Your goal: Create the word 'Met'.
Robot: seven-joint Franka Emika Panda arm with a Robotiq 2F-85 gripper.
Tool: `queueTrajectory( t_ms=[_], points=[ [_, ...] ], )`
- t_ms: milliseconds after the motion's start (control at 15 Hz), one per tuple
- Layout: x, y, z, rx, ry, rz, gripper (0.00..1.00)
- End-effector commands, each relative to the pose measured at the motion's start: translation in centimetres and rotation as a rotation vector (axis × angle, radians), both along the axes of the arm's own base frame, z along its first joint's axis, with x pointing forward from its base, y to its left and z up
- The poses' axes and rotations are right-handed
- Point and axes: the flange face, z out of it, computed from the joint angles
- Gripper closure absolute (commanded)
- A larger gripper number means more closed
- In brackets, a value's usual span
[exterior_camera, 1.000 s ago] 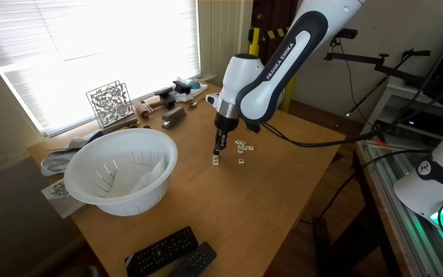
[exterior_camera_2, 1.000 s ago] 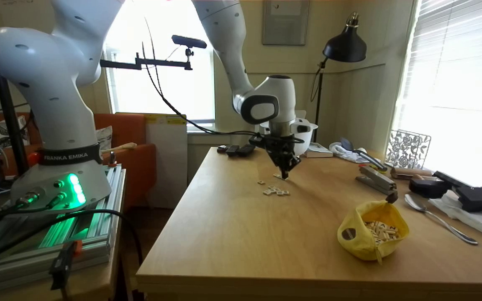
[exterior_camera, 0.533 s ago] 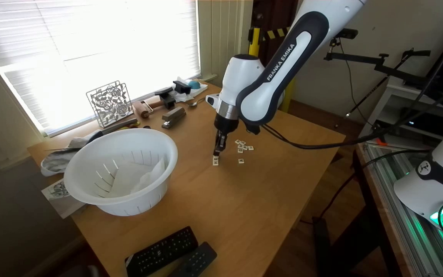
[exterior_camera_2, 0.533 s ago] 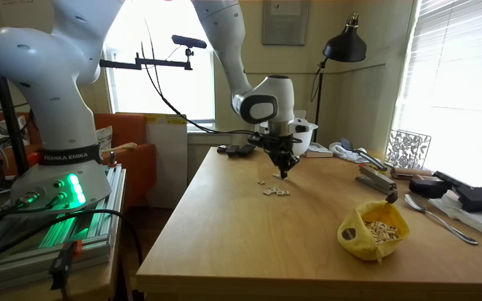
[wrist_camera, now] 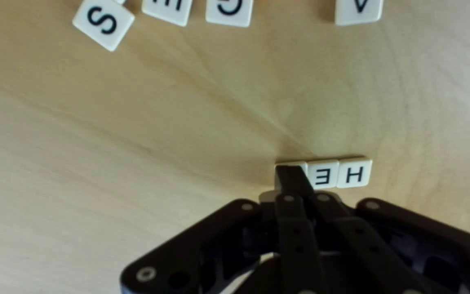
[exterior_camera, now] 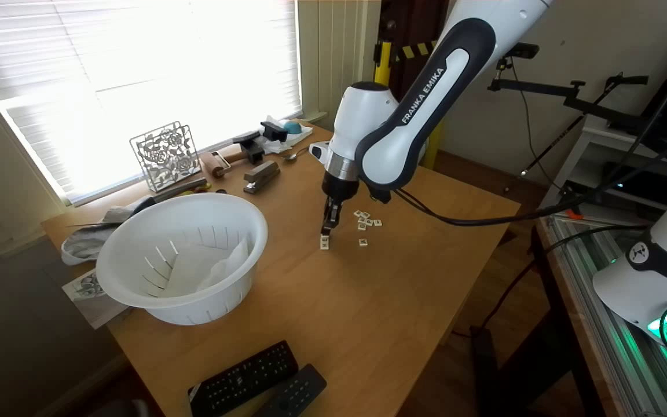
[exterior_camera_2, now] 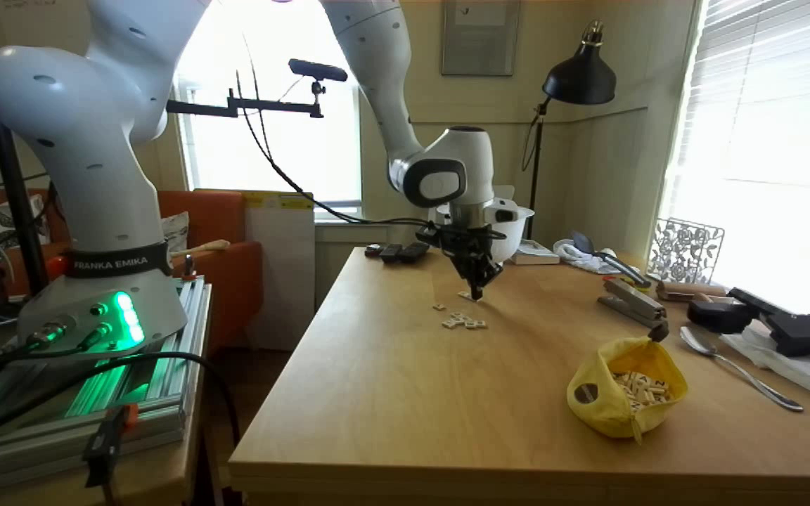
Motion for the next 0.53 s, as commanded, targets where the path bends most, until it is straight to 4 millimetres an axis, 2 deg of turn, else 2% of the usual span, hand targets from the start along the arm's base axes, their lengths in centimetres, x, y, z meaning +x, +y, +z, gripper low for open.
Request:
queueTrajectory(
  t_ms=[0, 467],
  points=[
    [-0.51, 0.62, -0.13, -0.01, 0.011, 0.001, 1.0],
    [-0.5, 1.1, 0.26, -0.015, 0.008, 0.011, 1.0]
  ],
)
